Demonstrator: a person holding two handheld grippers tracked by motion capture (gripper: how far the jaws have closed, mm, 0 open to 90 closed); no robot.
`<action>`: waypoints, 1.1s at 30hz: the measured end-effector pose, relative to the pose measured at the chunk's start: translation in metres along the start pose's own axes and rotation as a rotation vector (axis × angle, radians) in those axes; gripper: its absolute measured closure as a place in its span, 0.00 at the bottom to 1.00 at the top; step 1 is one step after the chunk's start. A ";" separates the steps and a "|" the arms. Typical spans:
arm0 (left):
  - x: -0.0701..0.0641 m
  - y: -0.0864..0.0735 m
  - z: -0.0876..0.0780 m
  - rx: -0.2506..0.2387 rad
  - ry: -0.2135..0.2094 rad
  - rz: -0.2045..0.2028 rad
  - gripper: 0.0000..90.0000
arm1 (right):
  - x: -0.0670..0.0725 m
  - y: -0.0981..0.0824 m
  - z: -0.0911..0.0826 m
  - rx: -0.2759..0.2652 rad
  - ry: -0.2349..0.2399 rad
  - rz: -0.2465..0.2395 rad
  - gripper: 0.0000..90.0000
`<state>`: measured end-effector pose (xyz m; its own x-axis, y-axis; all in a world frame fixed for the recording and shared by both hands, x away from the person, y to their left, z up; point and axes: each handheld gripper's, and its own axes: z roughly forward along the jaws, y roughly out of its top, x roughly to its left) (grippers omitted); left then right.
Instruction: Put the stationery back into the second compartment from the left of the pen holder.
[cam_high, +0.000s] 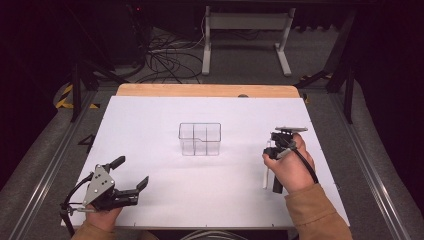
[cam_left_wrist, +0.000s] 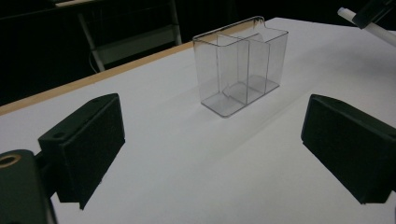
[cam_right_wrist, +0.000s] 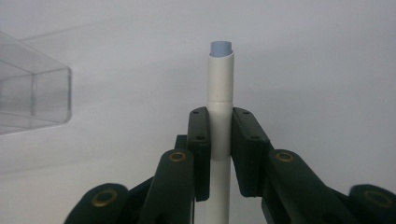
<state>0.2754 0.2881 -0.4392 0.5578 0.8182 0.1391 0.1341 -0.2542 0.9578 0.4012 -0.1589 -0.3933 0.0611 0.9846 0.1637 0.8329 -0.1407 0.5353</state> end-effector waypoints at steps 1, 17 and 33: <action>0.000 0.000 0.000 0.000 0.000 0.000 0.08 | 0.000 0.000 0.000 0.000 0.000 0.000 0.88; 0.000 0.000 0.001 0.001 0.003 -0.003 0.08 | -0.011 0.006 -0.024 -0.242 0.243 -0.273 0.88; 0.000 -0.001 -0.001 0.000 0.009 -0.002 0.08 | -0.010 0.010 -0.041 -0.495 0.515 -0.518 0.88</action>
<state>0.2746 0.2885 -0.4397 0.5498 0.8235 0.1396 0.1353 -0.2528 0.9580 0.3859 -0.1740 -0.3556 -0.6131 0.7848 0.0904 0.3463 0.1642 0.9236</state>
